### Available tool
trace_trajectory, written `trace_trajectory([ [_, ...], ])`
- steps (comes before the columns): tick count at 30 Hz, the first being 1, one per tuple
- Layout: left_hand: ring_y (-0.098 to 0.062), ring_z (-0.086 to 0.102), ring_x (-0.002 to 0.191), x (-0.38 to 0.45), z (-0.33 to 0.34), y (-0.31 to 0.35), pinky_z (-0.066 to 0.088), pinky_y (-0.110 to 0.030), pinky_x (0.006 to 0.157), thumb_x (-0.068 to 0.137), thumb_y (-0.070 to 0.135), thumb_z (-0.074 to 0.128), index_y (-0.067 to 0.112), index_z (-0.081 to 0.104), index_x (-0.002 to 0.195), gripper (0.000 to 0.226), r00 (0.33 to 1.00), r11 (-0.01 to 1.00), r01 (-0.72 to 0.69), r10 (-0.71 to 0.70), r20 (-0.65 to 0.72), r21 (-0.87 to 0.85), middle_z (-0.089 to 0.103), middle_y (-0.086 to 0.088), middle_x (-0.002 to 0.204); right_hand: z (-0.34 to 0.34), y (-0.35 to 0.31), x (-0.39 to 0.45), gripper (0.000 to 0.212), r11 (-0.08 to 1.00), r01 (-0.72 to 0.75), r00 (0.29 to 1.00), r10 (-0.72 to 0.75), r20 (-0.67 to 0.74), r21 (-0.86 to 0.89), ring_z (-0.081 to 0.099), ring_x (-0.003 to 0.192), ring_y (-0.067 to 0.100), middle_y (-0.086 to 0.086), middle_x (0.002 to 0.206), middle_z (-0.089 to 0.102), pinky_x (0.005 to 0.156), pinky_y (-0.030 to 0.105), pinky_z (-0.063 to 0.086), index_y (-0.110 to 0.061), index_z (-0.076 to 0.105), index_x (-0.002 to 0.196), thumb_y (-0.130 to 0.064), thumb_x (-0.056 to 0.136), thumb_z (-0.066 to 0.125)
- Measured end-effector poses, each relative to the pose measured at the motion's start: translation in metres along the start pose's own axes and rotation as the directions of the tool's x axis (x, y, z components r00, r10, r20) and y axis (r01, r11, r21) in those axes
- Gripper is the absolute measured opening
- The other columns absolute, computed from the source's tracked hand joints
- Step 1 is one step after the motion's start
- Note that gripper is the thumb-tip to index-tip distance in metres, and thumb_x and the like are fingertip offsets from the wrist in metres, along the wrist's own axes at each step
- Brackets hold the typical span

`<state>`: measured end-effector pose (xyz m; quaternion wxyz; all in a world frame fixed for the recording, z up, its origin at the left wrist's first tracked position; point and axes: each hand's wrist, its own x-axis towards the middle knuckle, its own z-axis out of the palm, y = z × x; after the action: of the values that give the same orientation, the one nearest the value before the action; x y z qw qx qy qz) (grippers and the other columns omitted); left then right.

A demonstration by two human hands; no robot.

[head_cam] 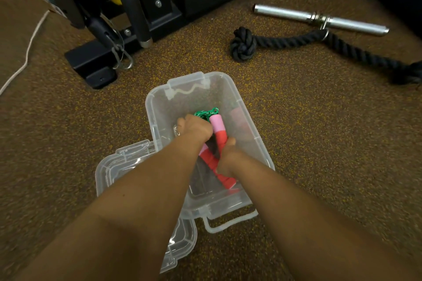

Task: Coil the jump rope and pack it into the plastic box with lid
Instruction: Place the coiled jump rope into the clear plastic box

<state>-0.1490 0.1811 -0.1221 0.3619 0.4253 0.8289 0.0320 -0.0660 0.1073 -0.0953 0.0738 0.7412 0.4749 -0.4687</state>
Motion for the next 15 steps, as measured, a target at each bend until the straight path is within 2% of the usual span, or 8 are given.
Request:
trace_trajectory([
  [2, -0.031, 0.034, 0.135, -0.007, -0.001, 0.001, 0.031, -0.035, 0.111, 0.084, 0.023, 0.055, 0.001, 0.039, 0.135, 0.058, 1.0, 0.999, 0.003, -0.003, 0.011, 0.041, 0.038, -0.018, 0.142, 0.002, -0.002, 0.001, 0.063, 0.999, -0.008, 0.999, 0.007, -0.038, -0.031, 0.054, 0.116, 0.038, 0.02, 0.129, 0.052, 0.089, 0.042, 0.044, -0.004, 0.021, 0.134, -0.025, 0.088, 0.057],
  [5, -0.031, 0.032, 0.137, -0.021, -0.008, 0.002, 0.032, -0.034, 0.107, 0.088, 0.021, 0.052, -0.002, 0.032, 0.137, 0.058, 0.999, 0.998, -0.037, 0.036, 0.03, 0.041, 0.035, -0.019, 0.145, 0.004, -0.006, -0.005, 0.062, 0.997, 0.041, 0.99, -0.049, -0.13, -0.062, 0.053, 0.116, 0.038, 0.019, 0.127, 0.05, 0.091, 0.045, 0.044, -0.007, 0.026, 0.131, -0.034, 0.086, 0.059],
  [8, -0.035, 0.038, 0.132, -0.04, -0.031, 0.003, 0.033, -0.037, 0.106, 0.089, 0.013, 0.05, 0.0, 0.037, 0.136, 0.05, 0.969, 0.972, -0.235, 0.233, 0.078, 0.01, 0.037, -0.021, 0.143, -0.004, -0.01, -0.021, 0.057, 0.975, 0.163, 0.958, -0.193, -0.213, -0.151, 0.053, 0.117, 0.037, 0.02, 0.129, 0.047, 0.09, 0.041, 0.044, -0.004, 0.03, 0.129, -0.027, 0.087, 0.06],
  [10, -0.032, 0.037, 0.135, -0.056, -0.054, -0.001, 0.031, -0.034, 0.109, 0.09, 0.009, 0.05, 0.006, 0.035, 0.142, 0.055, 0.901, 0.906, -0.422, 0.422, 0.099, -0.015, 0.035, -0.018, 0.146, -0.015, -0.012, -0.038, 0.054, 0.955, 0.247, 0.93, -0.281, -0.238, -0.163, 0.051, 0.119, 0.038, 0.022, 0.132, 0.047, 0.091, 0.041, 0.043, -0.003, 0.03, 0.135, -0.022, 0.09, 0.054],
  [12, -0.026, 0.031, 0.139, -0.072, -0.079, -0.014, 0.022, -0.027, 0.112, 0.091, 0.006, 0.049, 0.01, 0.033, 0.145, 0.056, 0.796, 0.798, -0.602, 0.601, 0.07, 0.001, 0.032, -0.015, 0.148, -0.025, -0.013, -0.058, 0.054, 0.934, 0.338, 0.892, -0.356, -0.279, -0.112, 0.05, 0.12, 0.037, 0.019, 0.133, 0.05, 0.091, 0.042, 0.042, -0.007, 0.032, 0.14, -0.024, 0.091, 0.05],
  [15, -0.022, 0.028, 0.14, -0.091, -0.106, -0.041, 0.016, -0.019, 0.111, 0.09, 0.002, 0.048, 0.008, 0.039, 0.141, 0.053, 0.651, 0.653, -0.757, 0.758, -0.039, 0.041, 0.033, -0.01, 0.149, -0.031, -0.004, -0.086, 0.047, 0.88, 0.47, 0.796, -0.458, -0.397, -0.072, 0.052, 0.118, 0.032, 0.013, 0.13, 0.055, 0.091, 0.039, 0.043, -0.013, 0.044, 0.136, -0.024, 0.091, 0.049],
])
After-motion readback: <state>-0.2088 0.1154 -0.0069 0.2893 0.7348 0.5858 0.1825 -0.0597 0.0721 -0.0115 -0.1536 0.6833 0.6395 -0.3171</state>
